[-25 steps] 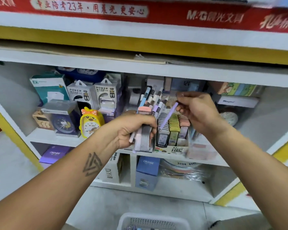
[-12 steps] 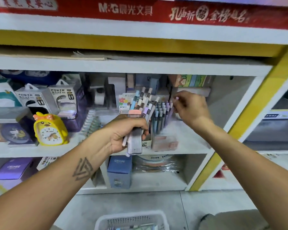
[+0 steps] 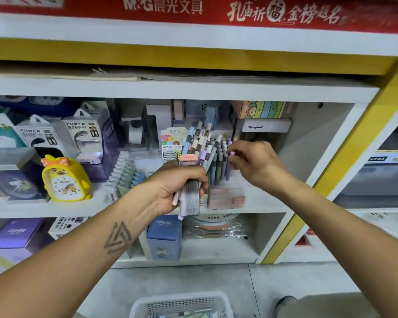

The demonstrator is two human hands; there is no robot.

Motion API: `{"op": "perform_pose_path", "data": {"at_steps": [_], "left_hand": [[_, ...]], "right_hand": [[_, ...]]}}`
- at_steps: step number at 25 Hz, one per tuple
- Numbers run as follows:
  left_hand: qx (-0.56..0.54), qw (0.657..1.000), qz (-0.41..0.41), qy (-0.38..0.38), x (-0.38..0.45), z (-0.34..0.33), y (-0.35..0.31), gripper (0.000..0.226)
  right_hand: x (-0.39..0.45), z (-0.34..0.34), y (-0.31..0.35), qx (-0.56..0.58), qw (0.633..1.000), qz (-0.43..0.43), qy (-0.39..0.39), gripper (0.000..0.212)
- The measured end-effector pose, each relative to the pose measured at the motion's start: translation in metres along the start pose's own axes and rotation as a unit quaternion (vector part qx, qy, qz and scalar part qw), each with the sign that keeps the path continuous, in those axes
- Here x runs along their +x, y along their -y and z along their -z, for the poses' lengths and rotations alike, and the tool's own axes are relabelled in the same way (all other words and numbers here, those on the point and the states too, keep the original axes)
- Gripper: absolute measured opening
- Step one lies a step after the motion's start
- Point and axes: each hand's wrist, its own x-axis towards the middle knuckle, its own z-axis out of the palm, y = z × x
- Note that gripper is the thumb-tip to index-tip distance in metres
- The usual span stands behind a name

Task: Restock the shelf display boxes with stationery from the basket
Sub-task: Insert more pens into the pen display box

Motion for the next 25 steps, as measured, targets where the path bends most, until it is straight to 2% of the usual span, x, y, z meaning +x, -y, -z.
{"op": "perform_pose_path", "data": {"at_steps": [4, 5, 7, 9, 10, 12, 14, 16, 19, 20, 22, 23, 25], "left_hand": [[0.005, 1.0, -0.012, 0.013, -0.001, -0.001, 0.0, 0.011], [0.008, 1.0, -0.017, 0.02, -0.001, -0.001, 0.0, 0.011], [0.014, 0.999, -0.021, 0.029, -0.001, -0.002, 0.001, 0.01], [0.016, 0.999, -0.021, 0.033, 0.0, -0.002, 0.002, 0.011], [0.014, 0.999, -0.019, 0.035, 0.0, -0.003, 0.002, 0.012], [0.009, 0.999, -0.014, 0.04, 0.0, -0.004, 0.002, 0.011], [0.013, 0.999, -0.009, 0.044, -0.001, -0.005, 0.002, 0.011], [0.011, 0.999, -0.004, 0.045, -0.002, -0.006, 0.001, 0.014], [-0.022, 0.999, 0.002, 0.03, -0.004, -0.001, -0.001, 0.021], [-0.025, 0.999, 0.001, 0.022, -0.004, 0.002, -0.001, 0.022], [-0.016, 1.0, -0.003, 0.006, -0.005, 0.006, -0.003, 0.016], [-0.013, 1.0, -0.004, 0.001, -0.005, 0.008, -0.003, 0.014], [-0.009, 1.0, -0.002, -0.003, -0.006, 0.009, -0.004, 0.015]], "right_hand": [[0.003, -0.004, -0.002, 0.056, 0.997, -0.049, -0.036, 0.019], [0.003, -0.006, -0.004, 0.057, 0.996, -0.049, -0.043, 0.017], [0.002, -0.007, -0.005, 0.011, 0.998, -0.031, -0.047, 0.007], [0.003, -0.004, -0.004, -0.05, 0.996, -0.014, -0.072, 0.017], [0.005, -0.002, 0.0, -0.032, 0.995, -0.024, -0.092, 0.02], [0.007, 0.004, 0.012, 0.169, 0.976, -0.089, -0.1, 0.019], [0.008, 0.006, 0.024, 0.382, 0.912, -0.134, -0.068, 0.01], [0.007, 0.007, 0.03, 0.455, 0.875, -0.15, -0.065, 0.005], [0.01, 0.017, 0.026, 0.484, 0.842, -0.188, -0.145, 0.013], [0.011, 0.02, 0.022, 0.465, 0.849, -0.188, -0.17, 0.015], [0.01, 0.021, 0.016, 0.332, 0.914, -0.153, -0.175, 0.014], [0.008, 0.018, 0.014, 0.246, 0.948, -0.125, -0.158, 0.013], [0.004, 0.01, 0.01, 0.151, 0.979, -0.081, -0.11, 0.019]]}}
